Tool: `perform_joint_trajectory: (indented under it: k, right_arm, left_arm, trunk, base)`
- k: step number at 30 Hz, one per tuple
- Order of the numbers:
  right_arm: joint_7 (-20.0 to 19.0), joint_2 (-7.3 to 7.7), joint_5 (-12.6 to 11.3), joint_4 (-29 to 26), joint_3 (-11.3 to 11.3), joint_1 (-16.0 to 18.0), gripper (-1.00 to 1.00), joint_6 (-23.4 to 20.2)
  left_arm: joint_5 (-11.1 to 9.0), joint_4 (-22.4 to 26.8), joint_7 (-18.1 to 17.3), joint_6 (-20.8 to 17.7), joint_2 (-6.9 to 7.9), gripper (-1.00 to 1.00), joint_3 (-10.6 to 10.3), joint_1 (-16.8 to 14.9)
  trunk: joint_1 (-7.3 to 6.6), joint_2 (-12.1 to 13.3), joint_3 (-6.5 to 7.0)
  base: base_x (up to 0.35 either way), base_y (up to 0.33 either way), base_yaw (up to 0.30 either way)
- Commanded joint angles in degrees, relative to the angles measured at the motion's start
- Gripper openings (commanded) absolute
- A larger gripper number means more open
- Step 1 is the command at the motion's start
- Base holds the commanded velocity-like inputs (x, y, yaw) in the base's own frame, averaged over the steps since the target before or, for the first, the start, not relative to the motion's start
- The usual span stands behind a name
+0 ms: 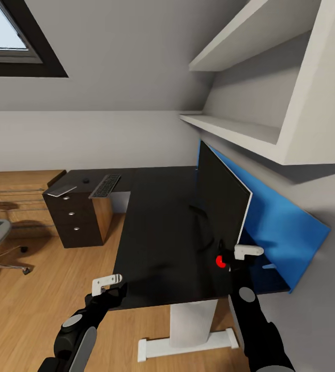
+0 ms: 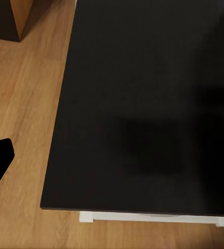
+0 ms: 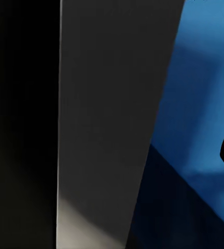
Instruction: In the bedroom, organize the workspace by keeping the computer under the desk, ensuring the monitor is on the desk, placing the keyboard on the desk next to the monitor, placing the mouse on the desk next to the keyboard, moving the folder from the swivel chair onto the desk next to the mouse, stacking the notebook on top of the folder with the pen on top of the notebook, and positioning the swivel chair next to the desk.
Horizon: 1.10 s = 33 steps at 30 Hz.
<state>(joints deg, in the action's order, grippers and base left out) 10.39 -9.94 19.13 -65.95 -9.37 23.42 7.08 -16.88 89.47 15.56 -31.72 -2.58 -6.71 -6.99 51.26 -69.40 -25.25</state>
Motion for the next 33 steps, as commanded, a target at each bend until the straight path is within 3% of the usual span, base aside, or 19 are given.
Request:
perform_joint_trajectory:
  k: [1, 8, 33]
  right_arm:
    - [0.1, -0.06, 0.6, 0.0, -0.1, 0.0, 1.0, 0.1]
    - [0.2, -0.06, 0.6, 0.0, -0.1, 0.0, 1.0, 1.9]
    - [0.2, 0.01, 0.7, 0.0, -0.1, 0.0, 1.0, 2.0]
  left_arm:
    - [-0.6, 0.1, 0.5, -0.2, 0.0, 1.0, -0.1, 0.0]
    - [-0.5, -0.5, 0.6, -0.2, -0.03, 1.0, -0.1, 0.0]
    - [-0.6, -0.5, 0.5, -0.2, 0.03, 1.0, 0.0, 0.0]
  trunk:
    - [0.0, 0.0, -0.06]
    - [0.0, 0.0, -0.06]
    - [0.0, 0.0, -0.06]
  base:
    - [0.0, 0.0, 0.0]
    - [0.0, -0.12, 0.0]
    - [-0.016, -0.042, 0.0]
